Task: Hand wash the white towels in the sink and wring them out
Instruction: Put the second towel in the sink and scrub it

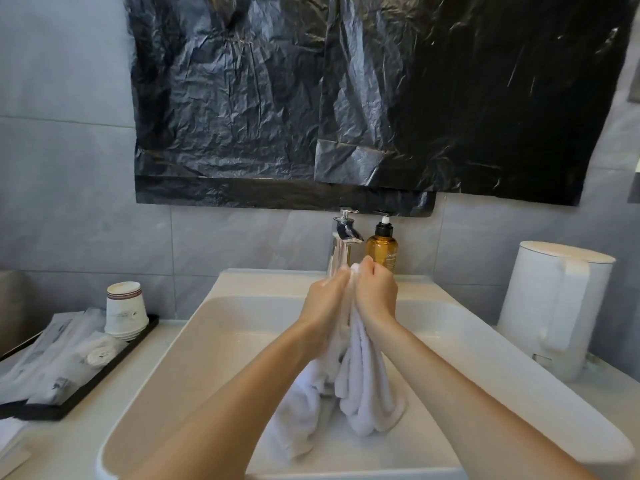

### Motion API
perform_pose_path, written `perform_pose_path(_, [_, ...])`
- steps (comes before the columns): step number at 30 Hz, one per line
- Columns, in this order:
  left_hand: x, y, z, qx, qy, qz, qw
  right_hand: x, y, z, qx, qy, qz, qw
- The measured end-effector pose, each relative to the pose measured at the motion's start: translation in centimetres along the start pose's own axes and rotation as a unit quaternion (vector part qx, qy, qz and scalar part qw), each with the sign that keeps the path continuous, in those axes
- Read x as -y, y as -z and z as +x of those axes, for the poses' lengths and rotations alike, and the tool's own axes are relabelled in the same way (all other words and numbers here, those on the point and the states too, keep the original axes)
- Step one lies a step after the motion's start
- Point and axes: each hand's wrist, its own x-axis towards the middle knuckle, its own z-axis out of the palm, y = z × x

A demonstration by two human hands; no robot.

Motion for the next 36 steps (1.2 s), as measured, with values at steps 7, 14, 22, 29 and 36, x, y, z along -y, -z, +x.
perform_pose_path(7, [-0.7,0.5,0.1,-0.108,0.000,-0.007,0.994,0.1,-0.9,-0.9,0.092,0.056,-0.019,0.994])
perform_pose_path(14, [-1.0,0.7,0.2,-0.134,-0.030,0.036,0.990,-0.5,-1.3,-2.7,0.092,0.123,-0.050,0.987])
perform_pose_path(22, [-1.0,0.7,0.3,-0.124,-0.015,-0.009,0.992,-0.8,-1.1,-2.9,0.094,0.126,-0.033,0.987])
perform_pose_path(29, [-1.4,0.6,-0.4,-0.109,-0.003,-0.009,0.994,-1.0,-1.2,-2.6,0.090,0.094,-0.034,0.991])
perform_pose_path(36, [-1.1,0.5,-0.4,-0.060,-0.008,0.004,0.998,-0.5,-0.7,-1.2,0.047,0.050,-0.029,0.997])
